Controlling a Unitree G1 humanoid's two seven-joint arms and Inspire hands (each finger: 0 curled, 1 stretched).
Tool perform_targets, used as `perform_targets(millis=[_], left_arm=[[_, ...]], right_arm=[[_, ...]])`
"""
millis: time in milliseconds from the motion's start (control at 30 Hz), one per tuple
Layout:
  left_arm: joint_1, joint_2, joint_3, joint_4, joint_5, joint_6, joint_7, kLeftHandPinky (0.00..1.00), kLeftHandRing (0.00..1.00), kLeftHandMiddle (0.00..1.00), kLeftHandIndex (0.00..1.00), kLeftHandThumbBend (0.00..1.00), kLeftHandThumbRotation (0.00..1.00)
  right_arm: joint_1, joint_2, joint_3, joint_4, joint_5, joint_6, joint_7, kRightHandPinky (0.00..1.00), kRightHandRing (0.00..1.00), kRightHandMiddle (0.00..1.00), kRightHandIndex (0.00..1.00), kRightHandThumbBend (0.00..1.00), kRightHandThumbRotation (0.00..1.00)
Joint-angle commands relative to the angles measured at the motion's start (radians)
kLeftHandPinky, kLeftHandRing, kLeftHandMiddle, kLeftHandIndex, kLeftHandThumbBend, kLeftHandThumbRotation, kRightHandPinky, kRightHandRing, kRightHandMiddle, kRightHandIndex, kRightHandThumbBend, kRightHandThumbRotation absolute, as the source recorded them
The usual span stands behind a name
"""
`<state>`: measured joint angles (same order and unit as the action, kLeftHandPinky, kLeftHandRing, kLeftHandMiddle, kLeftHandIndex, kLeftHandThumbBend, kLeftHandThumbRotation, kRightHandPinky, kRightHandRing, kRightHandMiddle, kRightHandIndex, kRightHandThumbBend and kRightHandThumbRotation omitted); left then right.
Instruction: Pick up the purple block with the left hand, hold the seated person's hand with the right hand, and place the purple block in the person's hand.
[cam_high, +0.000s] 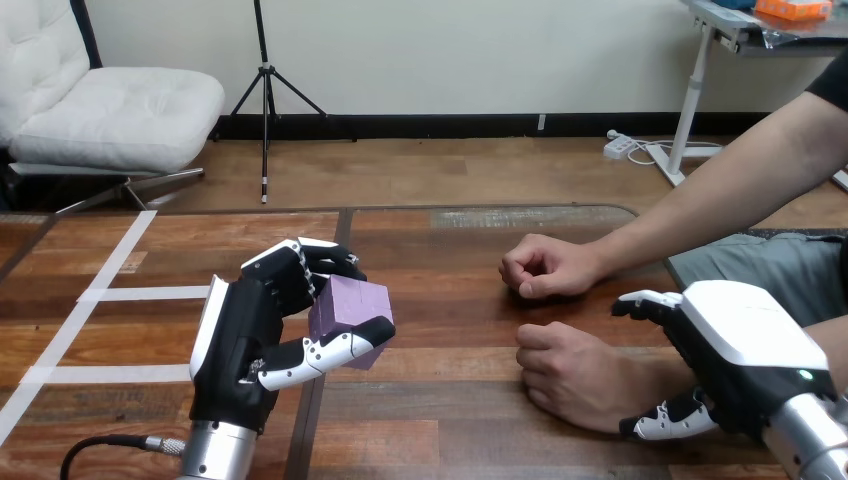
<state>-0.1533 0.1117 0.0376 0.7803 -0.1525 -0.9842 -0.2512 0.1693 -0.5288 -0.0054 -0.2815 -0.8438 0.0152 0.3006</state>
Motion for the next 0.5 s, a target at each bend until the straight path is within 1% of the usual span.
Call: perform_targets(millis=[0, 67, 200, 467], left_arm=[[-0.036, -0.005, 0.022, -0.042, -0.01, -0.021, -0.001, 0.38, 0.45, 0.51, 0.52, 0.83, 0.12], [-0.037, -0.004, 0.023, -0.04, -0.007, -0.023, 0.001, 0.38, 0.45, 0.51, 0.53, 0.83, 0.12], [-0.035, -0.007, 0.024, -0.045, -0.027, -0.014, -0.017, 0.38, 0.45, 0.51, 0.53, 0.83, 0.11], [-0.033, -0.007, 0.032, -0.048, -0.024, -0.012, -0.024, 0.38, 0.44, 0.51, 0.53, 0.84, 0.11]], right_arm=[[-0.077, -0.034, 0.021, 0.015, -0.029, 0.013, 0.005, 0.76, 0.79, 0.81, 0.8, 0.86, 0.1], [-0.081, -0.039, 0.028, 0.019, -0.039, 0.015, 0.004, 0.76, 0.79, 0.81, 0.79, 0.86, 0.1], [-0.094, -0.042, 0.04, 0.025, -0.061, 0.033, 0.022, 0.76, 0.79, 0.81, 0.79, 0.85, 0.09], [-0.112, -0.053, 0.063, 0.027, -0.09, 0.069, 0.059, 0.78, 0.8, 0.81, 0.8, 0.84, 0.09]])
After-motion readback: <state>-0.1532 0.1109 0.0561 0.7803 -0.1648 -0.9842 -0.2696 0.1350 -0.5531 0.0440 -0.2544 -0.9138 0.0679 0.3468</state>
